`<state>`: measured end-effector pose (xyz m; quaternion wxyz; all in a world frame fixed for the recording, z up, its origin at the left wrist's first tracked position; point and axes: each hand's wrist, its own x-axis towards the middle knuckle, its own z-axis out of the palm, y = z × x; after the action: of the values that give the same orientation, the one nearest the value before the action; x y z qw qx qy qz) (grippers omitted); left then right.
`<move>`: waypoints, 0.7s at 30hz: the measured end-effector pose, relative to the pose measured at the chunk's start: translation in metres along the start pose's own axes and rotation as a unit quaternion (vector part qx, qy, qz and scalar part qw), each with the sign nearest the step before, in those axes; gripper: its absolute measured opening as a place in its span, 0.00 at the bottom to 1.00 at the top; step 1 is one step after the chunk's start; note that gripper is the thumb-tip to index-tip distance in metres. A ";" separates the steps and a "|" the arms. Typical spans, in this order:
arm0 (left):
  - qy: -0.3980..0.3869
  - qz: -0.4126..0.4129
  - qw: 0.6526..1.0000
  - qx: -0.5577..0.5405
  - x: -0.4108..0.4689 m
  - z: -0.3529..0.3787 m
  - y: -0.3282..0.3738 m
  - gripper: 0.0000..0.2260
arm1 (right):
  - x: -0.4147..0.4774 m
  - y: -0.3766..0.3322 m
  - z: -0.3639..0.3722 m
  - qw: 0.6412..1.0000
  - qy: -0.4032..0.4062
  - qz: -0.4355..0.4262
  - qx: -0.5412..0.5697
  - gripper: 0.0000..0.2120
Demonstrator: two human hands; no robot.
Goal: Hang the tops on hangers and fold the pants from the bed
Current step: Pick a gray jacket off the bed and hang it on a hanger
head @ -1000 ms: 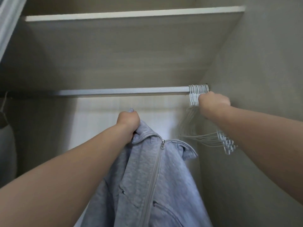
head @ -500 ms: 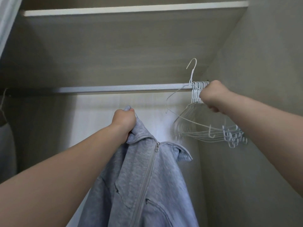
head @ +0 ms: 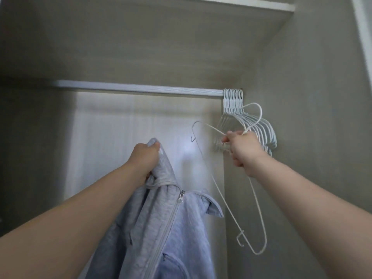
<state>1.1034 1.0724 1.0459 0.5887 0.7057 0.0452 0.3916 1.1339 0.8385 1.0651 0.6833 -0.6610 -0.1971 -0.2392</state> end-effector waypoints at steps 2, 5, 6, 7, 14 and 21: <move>-0.012 -0.019 1.000 -0.006 -0.017 0.002 -0.004 0.20 | -0.029 -0.010 -0.020 0.999 -0.025 -0.022 0.014 0.14; -0.019 -0.035 0.999 -0.010 -0.044 0.004 0.006 0.24 | -0.080 -0.028 -0.052 0.997 -0.056 -0.041 0.042 0.13; -0.015 -0.034 0.999 -0.005 -0.055 0.005 0.012 0.26 | -0.098 -0.033 -0.065 0.996 -0.062 -0.049 0.038 0.14; -0.008 -0.030 1.000 0.000 -0.066 0.007 0.018 0.29 | -0.116 -0.037 -0.077 0.996 -0.069 -0.058 0.030 0.14; 0.005 -0.041 0.999 -0.008 -0.171 0.022 0.054 0.29 | -0.228 -0.047 -0.189 0.988 -0.135 -0.063 0.041 0.14; 0.014 -0.082 0.994 0.072 -0.324 0.046 0.059 0.18 | -0.313 -0.035 -0.305 0.976 -0.216 -0.002 0.011 0.15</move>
<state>0.8846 0.8480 0.9349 0.5658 0.7349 0.1393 0.3469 0.8463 0.5549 0.8950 0.6310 -0.6893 -0.3443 -0.0902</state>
